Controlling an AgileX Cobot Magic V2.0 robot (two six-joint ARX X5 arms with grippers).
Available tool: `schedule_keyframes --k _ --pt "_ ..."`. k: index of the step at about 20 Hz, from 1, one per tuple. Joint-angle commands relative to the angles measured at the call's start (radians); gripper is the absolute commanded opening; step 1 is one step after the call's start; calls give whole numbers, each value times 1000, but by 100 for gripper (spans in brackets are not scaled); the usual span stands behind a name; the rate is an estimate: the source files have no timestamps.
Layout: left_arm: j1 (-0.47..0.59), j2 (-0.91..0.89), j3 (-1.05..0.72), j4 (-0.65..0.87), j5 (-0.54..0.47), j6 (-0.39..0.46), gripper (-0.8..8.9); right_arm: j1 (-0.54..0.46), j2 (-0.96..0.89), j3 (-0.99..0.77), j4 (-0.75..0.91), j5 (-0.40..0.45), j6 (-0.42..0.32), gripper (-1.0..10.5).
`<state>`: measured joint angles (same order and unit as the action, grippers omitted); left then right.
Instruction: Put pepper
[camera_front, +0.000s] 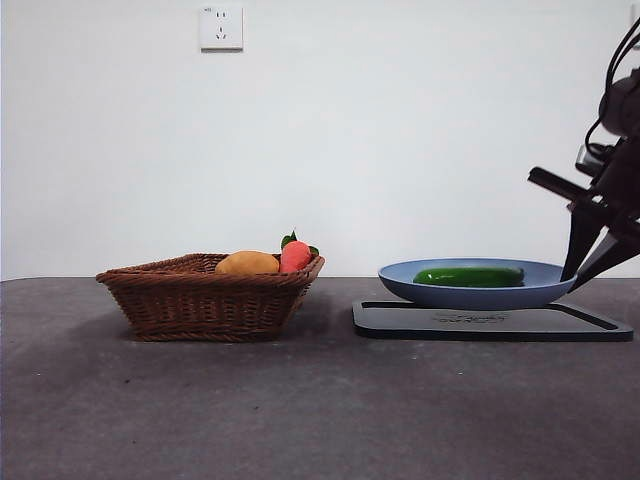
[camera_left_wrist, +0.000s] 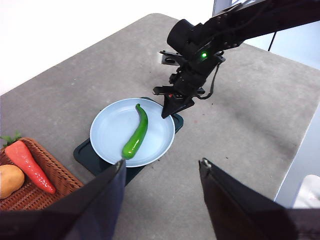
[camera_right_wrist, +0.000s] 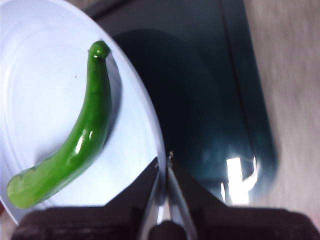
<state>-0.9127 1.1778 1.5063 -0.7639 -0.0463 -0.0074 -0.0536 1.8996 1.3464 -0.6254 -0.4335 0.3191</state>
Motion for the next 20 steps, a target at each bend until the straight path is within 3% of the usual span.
schedule_keyframes --k 1,8,13,20 --pt "-8 8 21 6 -5 8 262 -2 53 46 19 -1 6 5" --pt "-8 8 21 6 -5 8 262 -5 99 47 29 21 -6 11" --pt "-8 8 21 7 -5 8 262 -6 92 47 1 20 -8 194" --pt "-8 9 21 6 -5 9 262 -48 -128 47 -134 86 -102 223"
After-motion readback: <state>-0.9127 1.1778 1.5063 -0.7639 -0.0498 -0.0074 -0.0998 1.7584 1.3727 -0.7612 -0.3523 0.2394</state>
